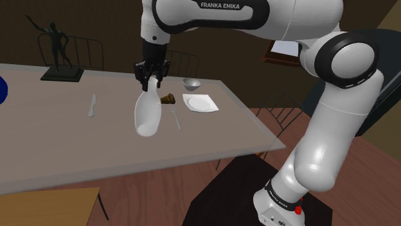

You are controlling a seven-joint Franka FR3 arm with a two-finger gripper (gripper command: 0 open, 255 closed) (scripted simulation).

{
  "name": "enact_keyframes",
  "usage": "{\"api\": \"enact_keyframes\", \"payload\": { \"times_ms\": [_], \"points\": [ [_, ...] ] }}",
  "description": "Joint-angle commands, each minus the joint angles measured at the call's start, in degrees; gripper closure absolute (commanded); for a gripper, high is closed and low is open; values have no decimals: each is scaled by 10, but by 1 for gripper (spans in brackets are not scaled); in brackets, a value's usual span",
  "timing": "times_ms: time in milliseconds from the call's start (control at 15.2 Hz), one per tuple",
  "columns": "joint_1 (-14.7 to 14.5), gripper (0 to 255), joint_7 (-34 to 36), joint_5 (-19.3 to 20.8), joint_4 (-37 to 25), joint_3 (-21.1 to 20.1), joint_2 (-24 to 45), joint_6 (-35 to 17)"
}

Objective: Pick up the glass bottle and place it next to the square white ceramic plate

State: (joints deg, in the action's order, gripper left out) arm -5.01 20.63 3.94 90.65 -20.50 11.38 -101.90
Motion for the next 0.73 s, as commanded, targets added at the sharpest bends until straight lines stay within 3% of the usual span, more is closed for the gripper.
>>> {"api": "enact_keyframes", "payload": {
  "times_ms": [0, 660],
  "points": [
    [19, 255, -28, -11, 36, 9, -28, -10],
    [95, 255, -170, -45, 151, 70, -124, -34]
  ]
}}
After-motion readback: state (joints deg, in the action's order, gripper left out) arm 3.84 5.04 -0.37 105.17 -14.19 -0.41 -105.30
